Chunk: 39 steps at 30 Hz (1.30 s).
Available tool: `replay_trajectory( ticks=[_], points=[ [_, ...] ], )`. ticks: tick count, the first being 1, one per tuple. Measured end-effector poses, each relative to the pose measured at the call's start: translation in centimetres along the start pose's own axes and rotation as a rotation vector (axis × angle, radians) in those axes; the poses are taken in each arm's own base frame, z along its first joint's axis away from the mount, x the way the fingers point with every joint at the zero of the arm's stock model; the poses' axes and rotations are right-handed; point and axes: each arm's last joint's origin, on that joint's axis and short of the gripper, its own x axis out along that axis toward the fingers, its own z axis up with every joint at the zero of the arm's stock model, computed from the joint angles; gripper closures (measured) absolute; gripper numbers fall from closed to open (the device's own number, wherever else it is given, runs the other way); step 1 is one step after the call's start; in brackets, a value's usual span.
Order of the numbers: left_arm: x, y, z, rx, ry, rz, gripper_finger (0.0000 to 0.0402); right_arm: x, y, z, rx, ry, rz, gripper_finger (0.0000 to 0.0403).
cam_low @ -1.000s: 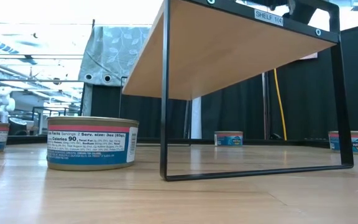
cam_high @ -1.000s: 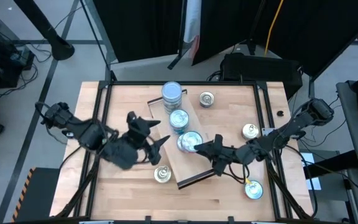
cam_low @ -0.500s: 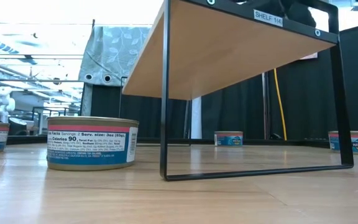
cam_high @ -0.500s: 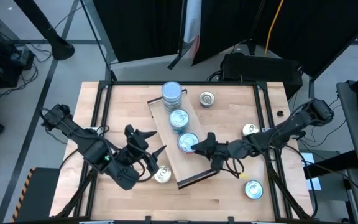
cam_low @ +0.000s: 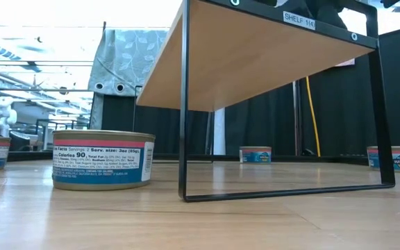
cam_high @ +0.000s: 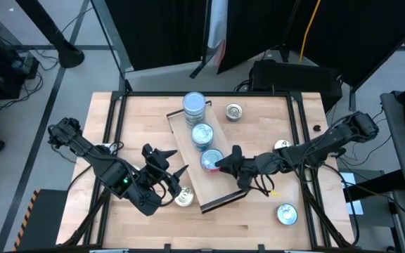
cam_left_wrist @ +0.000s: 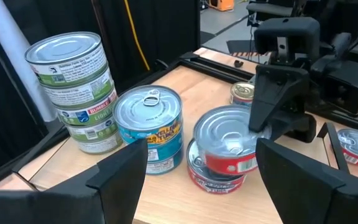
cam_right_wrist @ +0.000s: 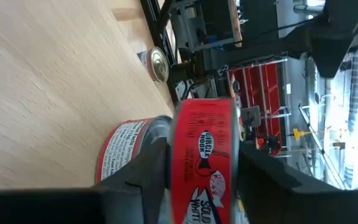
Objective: Stack canned seafood by type on shelf
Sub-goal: Stack the left red tuna can on top of the other red tuna can on the shelf
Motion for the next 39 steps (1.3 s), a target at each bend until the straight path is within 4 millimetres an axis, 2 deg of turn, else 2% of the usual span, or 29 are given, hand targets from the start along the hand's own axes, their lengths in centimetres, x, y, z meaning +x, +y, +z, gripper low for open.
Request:
replay_trajectory(
  ticks=[4,8,19,27,34,39],
  points=[
    [0.0,0.0,0.0,0.0,0.0,0.0,0.0104,0.1,-0.1,-0.3,0.032,0.01,-0.001,0.0206],
    [0.0,0.0,0.0,0.001,0.0,0.0,0.0104,0.1,-0.1,-0.3,0.032,0.01,-0.003,0.0187],
    [-0.1,-0.1,-0.1,0.004,0.007,-0.008,0.0104,-0.3,-0.8,-0.4,0.048,-0.035,-0.009,0.019],
    [-0.1,0.0,-0.1,0.004,0.007,-0.008,0.0104,0.0,-1.2,-1.2,0.178,-0.133,0.038,0.0191],
    [-0.1,0.0,-0.1,0.011,0.007,-0.008,0.0104,0.0,-1.6,-0.9,0.227,-0.246,0.036,0.019],
    [-0.1,0.0,-0.1,0.011,0.007,-0.008,0.0104,0.2,-2.0,-1.4,0.266,-0.231,0.019,0.019]
  ],
)
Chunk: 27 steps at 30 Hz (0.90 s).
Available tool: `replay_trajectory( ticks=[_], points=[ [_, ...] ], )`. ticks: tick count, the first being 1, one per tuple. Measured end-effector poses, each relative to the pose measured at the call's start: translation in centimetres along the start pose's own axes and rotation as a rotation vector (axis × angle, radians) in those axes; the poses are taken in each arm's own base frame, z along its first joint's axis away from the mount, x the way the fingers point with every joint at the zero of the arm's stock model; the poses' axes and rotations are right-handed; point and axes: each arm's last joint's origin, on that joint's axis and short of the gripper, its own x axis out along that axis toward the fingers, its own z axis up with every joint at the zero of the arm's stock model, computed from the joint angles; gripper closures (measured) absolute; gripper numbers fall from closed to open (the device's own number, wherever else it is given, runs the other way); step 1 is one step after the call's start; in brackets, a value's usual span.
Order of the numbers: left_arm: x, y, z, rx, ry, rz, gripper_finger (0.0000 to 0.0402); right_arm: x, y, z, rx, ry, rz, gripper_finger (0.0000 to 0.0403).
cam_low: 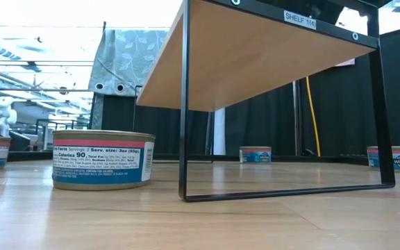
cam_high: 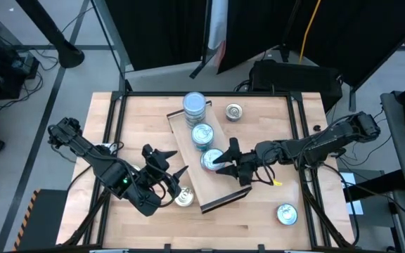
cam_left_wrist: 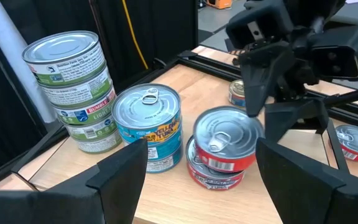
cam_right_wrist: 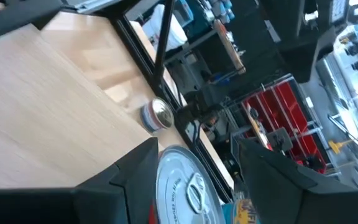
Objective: Stack canned seafood by type on shelf
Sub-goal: Stack the left red tuna can on top of the other red tuna can on the shelf, then stack the red tuna can on top of the other red tuna can on the shelf
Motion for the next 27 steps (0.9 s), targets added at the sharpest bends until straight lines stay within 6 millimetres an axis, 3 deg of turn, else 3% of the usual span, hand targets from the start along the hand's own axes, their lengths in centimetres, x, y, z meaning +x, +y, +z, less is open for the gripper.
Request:
replay_trajectory(
  ticks=[12,17,22,27],
  points=[
    [-0.2,0.1,-0.2,0.027,0.009,0.003,0.0104,-1.6,-0.2,1.7,0.004,0.031,-0.049,0.019],
    [-0.5,0.0,-0.4,0.039,0.012,-0.003,0.0104,-3.6,-0.4,2.9,0.024,0.127,-0.115,0.019],
    [-0.9,0.2,-2.2,0.134,0.03,0.011,0.0104,-8.1,-0.1,5.4,0.307,0.2,-0.227,0.019],
    [-0.3,0.4,-5.6,0.147,0.049,0.03,0.0104,-12.7,1.3,6.4,0.722,0.171,-0.123,0.019]
  ],
)
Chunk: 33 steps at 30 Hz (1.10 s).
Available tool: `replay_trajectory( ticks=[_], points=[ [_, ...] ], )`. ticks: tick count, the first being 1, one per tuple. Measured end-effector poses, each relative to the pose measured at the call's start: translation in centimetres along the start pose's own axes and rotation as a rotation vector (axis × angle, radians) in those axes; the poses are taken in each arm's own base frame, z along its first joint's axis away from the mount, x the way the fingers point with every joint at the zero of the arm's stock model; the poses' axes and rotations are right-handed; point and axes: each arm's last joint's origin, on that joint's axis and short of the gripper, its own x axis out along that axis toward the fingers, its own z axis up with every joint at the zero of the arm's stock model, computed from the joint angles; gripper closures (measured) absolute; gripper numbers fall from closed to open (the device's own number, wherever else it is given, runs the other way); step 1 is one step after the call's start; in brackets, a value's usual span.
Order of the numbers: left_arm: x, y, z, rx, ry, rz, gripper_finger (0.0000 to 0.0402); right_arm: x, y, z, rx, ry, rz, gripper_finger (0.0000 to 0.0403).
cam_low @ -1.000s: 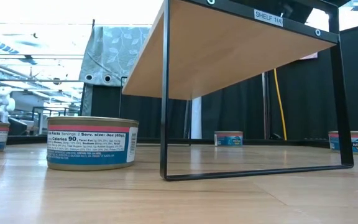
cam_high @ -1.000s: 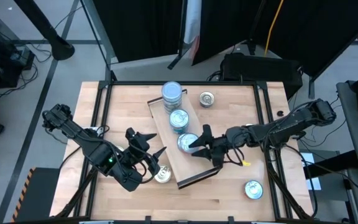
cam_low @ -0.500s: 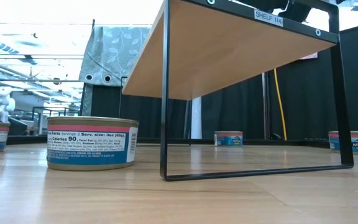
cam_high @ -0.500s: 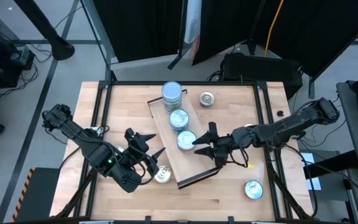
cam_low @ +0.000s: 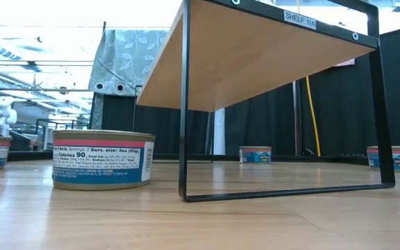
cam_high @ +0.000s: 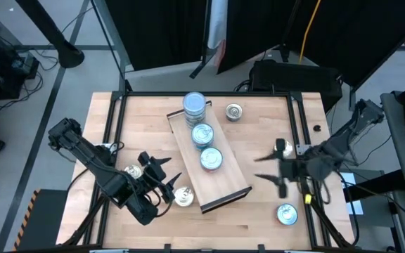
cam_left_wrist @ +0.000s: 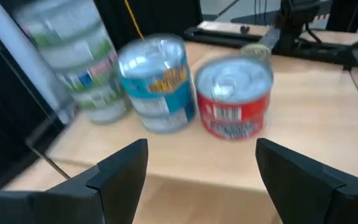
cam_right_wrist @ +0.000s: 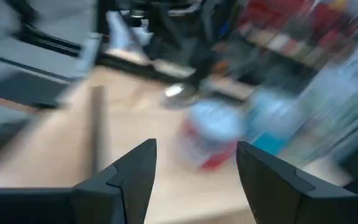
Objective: Stack canned seafood by type on shelf
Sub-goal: Stack the red tuna can on top of the other red tuna can on the shelf
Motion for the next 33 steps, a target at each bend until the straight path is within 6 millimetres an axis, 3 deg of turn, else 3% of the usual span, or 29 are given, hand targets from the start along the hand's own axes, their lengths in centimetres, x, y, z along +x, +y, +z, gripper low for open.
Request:
replay_trajectory(
  ticks=[5,11,18,26,33],
  points=[
    [0.2,-1.1,-2.9,-0.078,-0.001,-0.061,0.0104,-2.2,1.1,-2.4,0.338,0.251,0.257,0.019],
    [-1.4,-2.4,-3.5,-0.138,-0.031,-0.163,0.0104,-2.3,3.6,-5.0,0.537,0.657,0.358,0.0199],
    [-2.5,-2.8,-3.8,-0.156,-0.045,-0.203,0.0104,-1.4,7.8,-7.7,0.521,1.038,0.427,0.0266],
    [-2.7,-3.2,-3.3,-0.183,-0.079,-0.224,0.0104,-0.3,9.9,-9.7,0.416,1.154,0.384,0.0388],
    [-2.7,-3.4,-3.1,-0.203,-0.085,-0.235,0.0104,0.3,10.4,-10.6,0.349,1.163,0.349,0.0395]
  ],
)
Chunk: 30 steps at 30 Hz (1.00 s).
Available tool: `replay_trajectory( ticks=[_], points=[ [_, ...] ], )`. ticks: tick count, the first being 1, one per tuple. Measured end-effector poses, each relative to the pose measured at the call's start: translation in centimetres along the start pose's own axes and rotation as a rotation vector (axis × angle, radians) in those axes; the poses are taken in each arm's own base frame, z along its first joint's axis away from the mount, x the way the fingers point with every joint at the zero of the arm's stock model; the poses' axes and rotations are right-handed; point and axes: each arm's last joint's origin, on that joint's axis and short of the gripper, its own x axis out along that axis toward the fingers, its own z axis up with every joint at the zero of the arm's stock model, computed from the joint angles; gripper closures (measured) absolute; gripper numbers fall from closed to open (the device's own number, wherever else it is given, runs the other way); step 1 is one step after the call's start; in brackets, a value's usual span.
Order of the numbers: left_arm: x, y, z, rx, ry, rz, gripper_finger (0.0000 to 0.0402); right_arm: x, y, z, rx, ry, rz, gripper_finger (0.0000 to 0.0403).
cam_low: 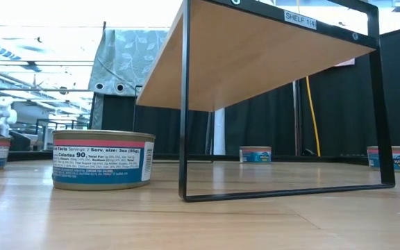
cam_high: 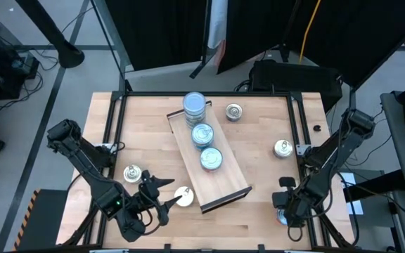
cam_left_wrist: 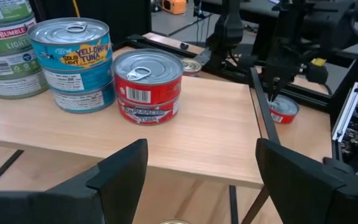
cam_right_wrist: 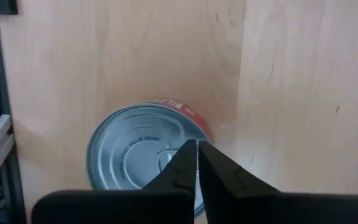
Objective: Stack canned seafood by type on shelf
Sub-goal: Stack the red tuna can on top of the other red tuna can on the shelf
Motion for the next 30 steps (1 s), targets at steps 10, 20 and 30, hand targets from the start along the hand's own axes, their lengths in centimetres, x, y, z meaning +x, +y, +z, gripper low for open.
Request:
replay_trajectory(
  ticks=[10,20,30],
  points=[
    [0.0,0.0,0.0,0.018,0.0,0.0,0.0104,0.7,0.0,0.2,-0.01,0.017,-0.031,0.0402],
    [0.0,0.0,0.0,0.029,0.0,0.001,0.0104,1.1,-0.7,1.1,-0.012,0.023,-0.052,0.0403],
    [0.0,0.0,0.0,0.029,0.001,0.001,0.0104,1.3,-2.0,2.4,-0.013,0.009,-0.058,0.0403]
  ],
)
